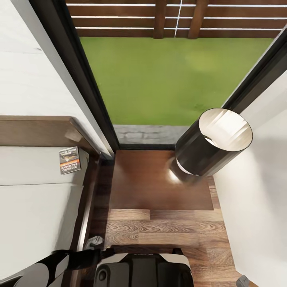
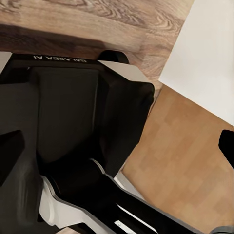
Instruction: In the bedroom, move the book from the bed onto either nightstand, and place the two sandals side by side next to the bed.
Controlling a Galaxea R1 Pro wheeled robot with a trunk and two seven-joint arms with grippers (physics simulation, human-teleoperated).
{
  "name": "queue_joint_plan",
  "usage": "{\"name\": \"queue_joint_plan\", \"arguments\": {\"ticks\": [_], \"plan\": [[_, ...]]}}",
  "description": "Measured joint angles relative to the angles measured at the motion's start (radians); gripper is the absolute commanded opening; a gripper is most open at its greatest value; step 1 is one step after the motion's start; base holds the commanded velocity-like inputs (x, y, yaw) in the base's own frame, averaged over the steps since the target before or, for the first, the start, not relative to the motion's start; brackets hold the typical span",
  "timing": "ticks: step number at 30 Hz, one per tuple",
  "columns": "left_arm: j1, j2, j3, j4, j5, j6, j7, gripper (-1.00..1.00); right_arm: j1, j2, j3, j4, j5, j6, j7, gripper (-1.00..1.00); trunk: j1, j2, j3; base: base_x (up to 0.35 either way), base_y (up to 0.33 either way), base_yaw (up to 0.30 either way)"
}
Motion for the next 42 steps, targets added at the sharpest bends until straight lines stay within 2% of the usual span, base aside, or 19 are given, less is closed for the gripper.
{"name": "queue_joint_plan", "arguments": {"ticks": [14,31,34,42], "plan": [[0.009,-0.006,0.0,0.0,0.0,0.0,0.004,1.0,0.0,0.0,0.0,0.0,-0.006,0.0,-0.001,1.0,0.0,0.0,0.0,0.0,0.0,0.034],[0.014,-0.008,-0.001,0.0,0.0,0.0,0.004,1.0,0.0,0.0,0.0,0.0,-0.007,0.0,-0.001,1.0,0.0,0.0,0.0,0.0,0.0,0.258],[0.014,-0.021,0.0,0.0,0.0,0.0,0.004,1.0,0.0,0.0,0.0,0.0,-0.007,0.0,-0.001,1.0,0.0,0.0,0.0,0.0,0.0,0.268],[0.015,-0.03,0.0,0.0,-0.001,0.0,0.005,1.0,0.0,0.0,0.0,0.0,-0.007,0.0,-0.001,1.0,0.0,0.0,0.0,0.0,0.0,0.268]]}}
